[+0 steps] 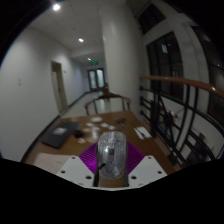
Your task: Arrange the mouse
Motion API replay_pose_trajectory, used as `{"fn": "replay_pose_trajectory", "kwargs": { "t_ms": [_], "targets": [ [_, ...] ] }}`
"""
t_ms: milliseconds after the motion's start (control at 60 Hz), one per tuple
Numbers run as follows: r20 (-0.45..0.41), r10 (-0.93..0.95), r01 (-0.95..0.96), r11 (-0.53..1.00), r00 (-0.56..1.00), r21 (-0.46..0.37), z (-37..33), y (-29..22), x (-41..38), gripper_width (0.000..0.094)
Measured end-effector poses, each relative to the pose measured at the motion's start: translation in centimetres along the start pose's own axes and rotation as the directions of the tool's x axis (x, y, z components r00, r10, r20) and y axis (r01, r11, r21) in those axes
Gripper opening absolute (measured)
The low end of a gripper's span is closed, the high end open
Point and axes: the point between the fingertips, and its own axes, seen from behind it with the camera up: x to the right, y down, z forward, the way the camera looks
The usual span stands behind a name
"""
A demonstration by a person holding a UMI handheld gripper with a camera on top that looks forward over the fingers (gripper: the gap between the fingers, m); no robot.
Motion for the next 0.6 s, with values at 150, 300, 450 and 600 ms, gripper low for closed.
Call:
{"fn": "replay_pose_trajectory", "kwargs": {
  "t_ms": [150, 300, 450, 600],
  "targets": [
    [0.142, -0.042, 0.025, 0.992, 0.989, 0.123, -4.5, -4.9, -14.6, 0.0336],
    [0.209, -0.101, 0.109, 0.994, 0.973, -0.025, -0.8, 3.3, -24.9, 0.0335],
    [0.162, -0.092, 0.126, 0.968, 0.982, -0.219, 2.5, 13.0, -26.9, 0.0337],
    [0.126, -0.127, 0.156, 0.954, 0.984, -0.255, 3.8, 16.9, -26.6, 0.0389]
  ]
}}
